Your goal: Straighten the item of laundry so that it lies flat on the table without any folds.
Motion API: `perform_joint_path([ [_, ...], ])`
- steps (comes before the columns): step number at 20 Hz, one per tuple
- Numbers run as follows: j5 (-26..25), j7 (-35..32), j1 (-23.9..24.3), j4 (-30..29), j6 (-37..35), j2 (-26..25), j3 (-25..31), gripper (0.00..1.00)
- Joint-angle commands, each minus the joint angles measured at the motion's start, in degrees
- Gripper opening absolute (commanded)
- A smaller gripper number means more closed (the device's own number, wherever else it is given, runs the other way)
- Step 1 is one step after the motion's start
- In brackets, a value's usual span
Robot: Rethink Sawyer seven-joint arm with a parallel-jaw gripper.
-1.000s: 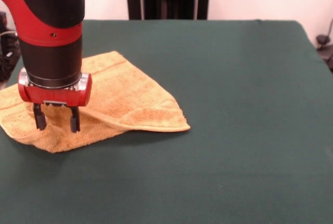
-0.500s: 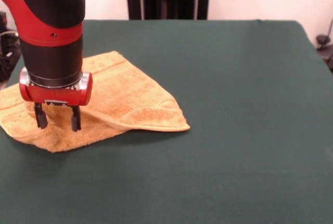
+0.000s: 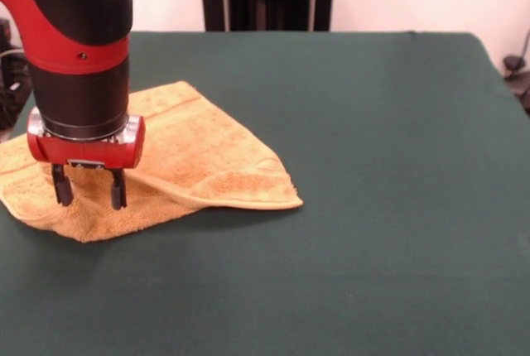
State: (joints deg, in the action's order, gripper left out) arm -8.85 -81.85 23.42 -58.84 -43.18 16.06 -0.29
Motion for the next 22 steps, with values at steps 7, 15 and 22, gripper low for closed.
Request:
perform_joint_path([
  [7,0.4,-1.3,-2.7,1.5,-16.3,2.8,2.7,1.0],
  [15,2.0,-3.3,-2.2,2.4,-26.7,9.5,2.1,1.0],
  [22,1.4,-4.6,-1.7,4.4,-29.6,9.1,2.7,1.0],
])
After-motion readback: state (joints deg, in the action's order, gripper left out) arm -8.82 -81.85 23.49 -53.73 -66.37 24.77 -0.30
